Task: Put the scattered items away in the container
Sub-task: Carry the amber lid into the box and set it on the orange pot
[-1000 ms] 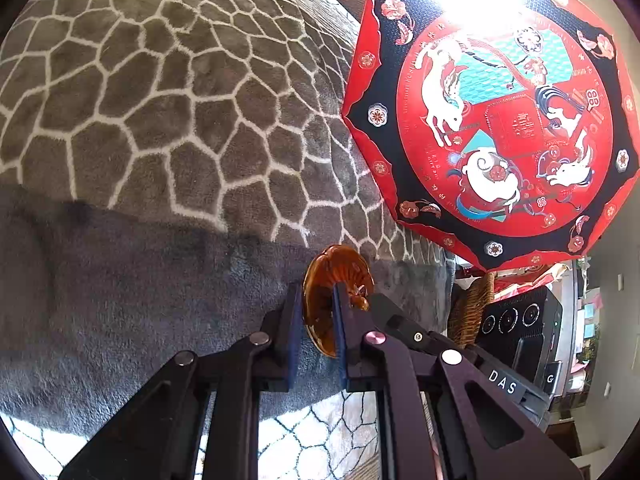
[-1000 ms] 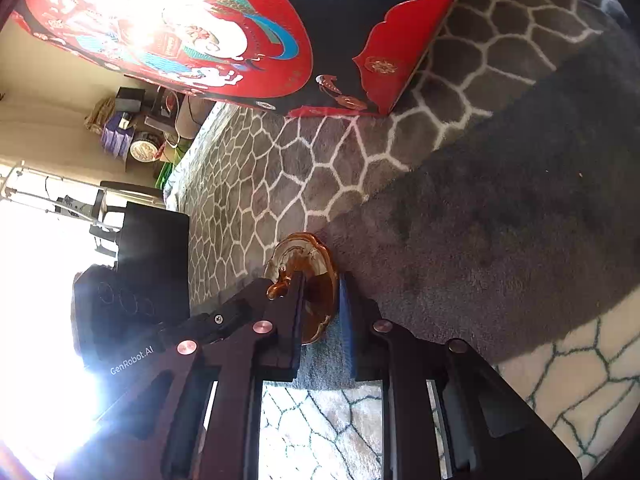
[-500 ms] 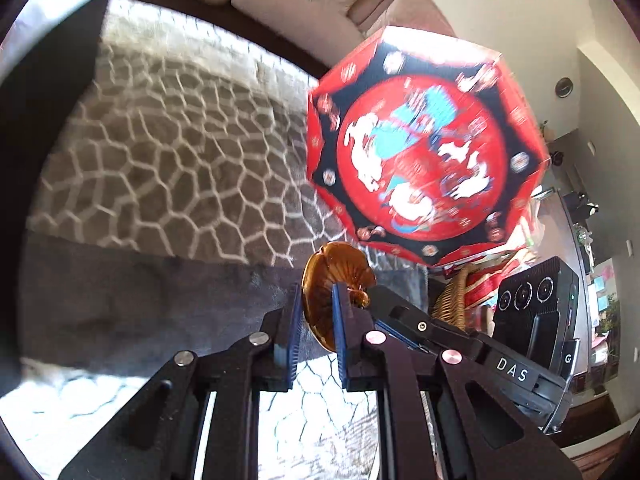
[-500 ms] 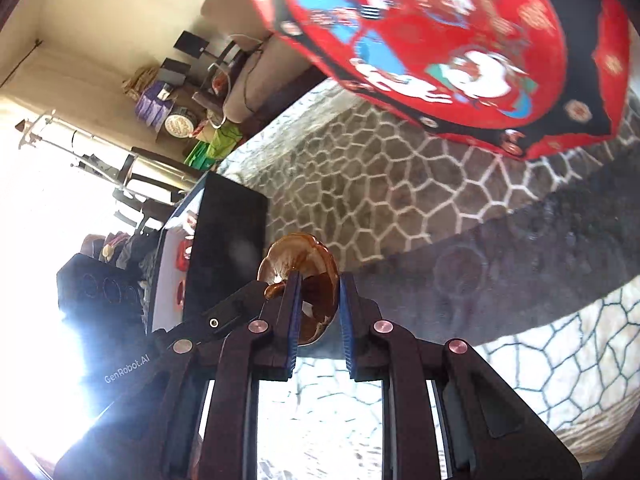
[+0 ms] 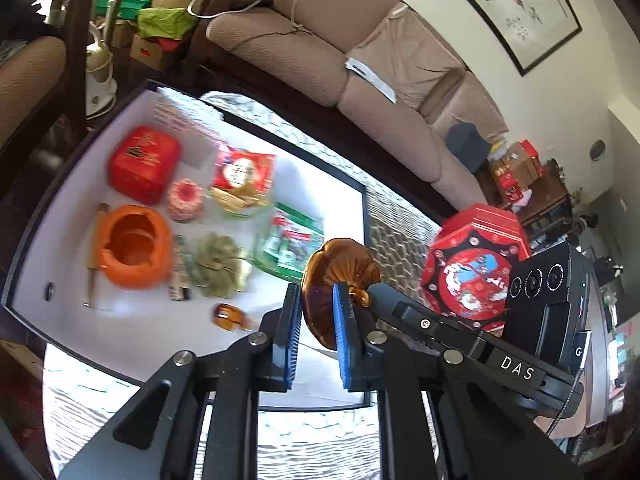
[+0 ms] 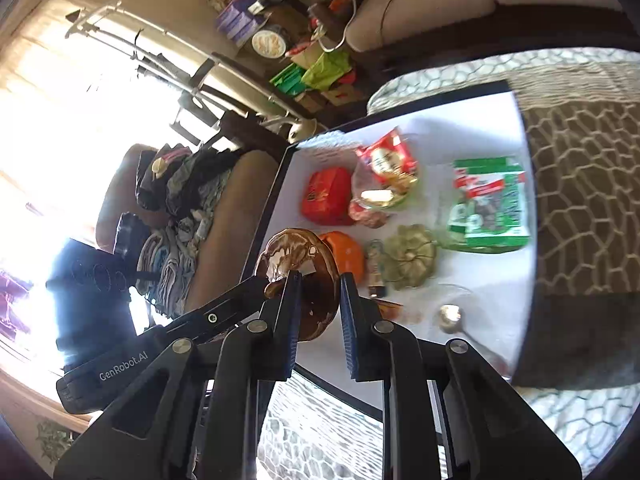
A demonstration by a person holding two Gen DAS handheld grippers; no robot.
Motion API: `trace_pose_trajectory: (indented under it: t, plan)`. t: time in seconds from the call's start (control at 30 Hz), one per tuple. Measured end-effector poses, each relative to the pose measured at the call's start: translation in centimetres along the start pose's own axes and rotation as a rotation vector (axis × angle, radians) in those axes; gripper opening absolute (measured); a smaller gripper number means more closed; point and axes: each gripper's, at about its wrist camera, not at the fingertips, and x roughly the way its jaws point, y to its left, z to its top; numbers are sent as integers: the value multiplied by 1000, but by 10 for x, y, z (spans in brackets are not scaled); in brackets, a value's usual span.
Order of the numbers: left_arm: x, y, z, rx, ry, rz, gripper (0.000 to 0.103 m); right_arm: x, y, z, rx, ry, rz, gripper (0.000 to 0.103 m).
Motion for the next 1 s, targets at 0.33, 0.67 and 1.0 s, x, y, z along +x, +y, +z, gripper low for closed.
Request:
trace_pose_trajectory:
  t: [0.33,0.67,1.0]
  plan:
    - [17,102,31,-68,33,168,17,122,-5,-3,64,104,7,18]
    - [45,118,33,-44,68,255,19,150,-10,8,50,201,-146,19]
    - [52,118,34,1,93,326,18,157,2,15,-16,199,-231,17]
